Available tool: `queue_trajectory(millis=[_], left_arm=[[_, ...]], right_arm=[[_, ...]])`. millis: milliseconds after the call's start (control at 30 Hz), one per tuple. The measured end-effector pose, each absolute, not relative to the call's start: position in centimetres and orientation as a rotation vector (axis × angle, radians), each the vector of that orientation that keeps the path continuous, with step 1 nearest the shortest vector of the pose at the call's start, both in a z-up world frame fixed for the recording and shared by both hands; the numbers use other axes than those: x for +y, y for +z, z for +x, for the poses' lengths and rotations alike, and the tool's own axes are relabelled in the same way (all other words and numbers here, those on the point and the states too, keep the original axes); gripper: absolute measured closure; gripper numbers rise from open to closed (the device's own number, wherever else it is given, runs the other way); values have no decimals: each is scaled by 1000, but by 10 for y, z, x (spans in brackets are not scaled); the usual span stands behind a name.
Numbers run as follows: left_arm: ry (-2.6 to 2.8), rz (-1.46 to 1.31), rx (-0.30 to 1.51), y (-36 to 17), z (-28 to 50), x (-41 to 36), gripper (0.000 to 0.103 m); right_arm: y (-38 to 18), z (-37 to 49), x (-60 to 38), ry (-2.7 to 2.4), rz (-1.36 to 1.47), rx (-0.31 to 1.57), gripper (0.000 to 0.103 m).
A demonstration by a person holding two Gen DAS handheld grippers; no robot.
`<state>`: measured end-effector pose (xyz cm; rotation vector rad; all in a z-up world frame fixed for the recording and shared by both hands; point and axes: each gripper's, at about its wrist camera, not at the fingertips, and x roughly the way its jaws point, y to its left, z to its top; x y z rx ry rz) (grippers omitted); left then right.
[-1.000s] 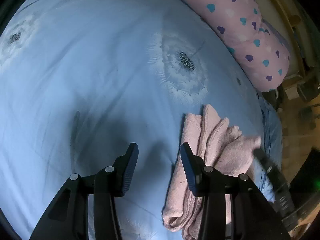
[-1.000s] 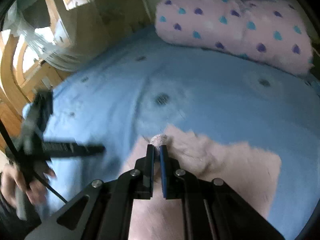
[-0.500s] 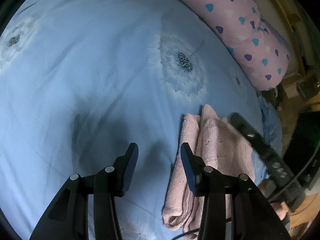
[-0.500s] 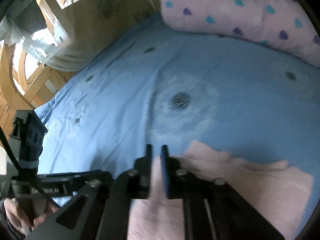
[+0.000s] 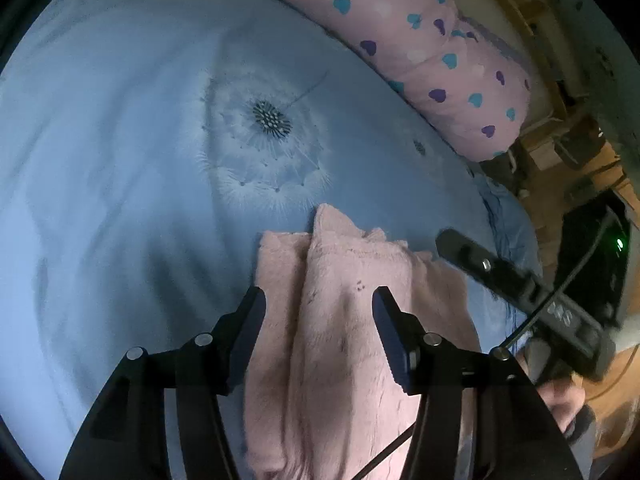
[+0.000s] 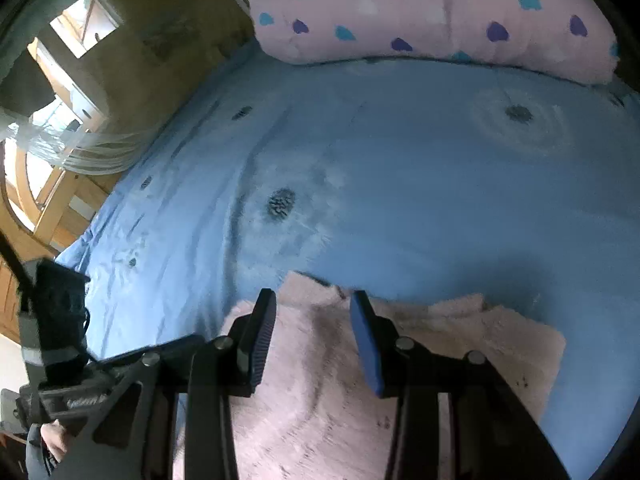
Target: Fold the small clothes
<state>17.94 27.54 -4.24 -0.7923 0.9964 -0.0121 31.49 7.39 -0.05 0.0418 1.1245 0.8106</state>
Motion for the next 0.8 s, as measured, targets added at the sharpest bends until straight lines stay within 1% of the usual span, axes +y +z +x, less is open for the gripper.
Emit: queue_trajectory(millis=[100, 133, 167, 200, 267, 367, 467, 600, 700, 800], left_arm=[[-63, -795, 985, -47, 189, 267, 54], [-81, -768, 965, -45, 191, 262, 59], [-88, -730, 939, -42, 191, 257, 85], [-66, -674, 930, -38, 189, 251, 103], [-5, -638, 897, -29, 177, 245, 102], [-35, -680, 821, -19, 155, 233, 102], [-57, -652, 763, -14, 135, 210, 102], [-119, -751, 759, -23, 134, 192, 102], [-124, -721, 779, -29, 138, 181, 102], [-129, -748, 781, -33, 141, 181, 102]], right_arm=[[-4, 315, 64, 805, 49, 1135, 61], [-4, 316, 59, 803, 56, 1135, 61], [-4, 317, 57, 799, 59, 1135, 61], [-5, 320, 54, 792, 58, 1134, 61], [-4, 322, 49, 795, 74, 1136, 61], [1, 331, 49, 843, 109, 1157, 61], [8, 340, 59, 870, 112, 1207, 61], [8, 346, 81, 842, 69, 1329, 61], [-8, 345, 104, 800, -5, 1425, 61], [-18, 341, 121, 790, -28, 1434, 61]])
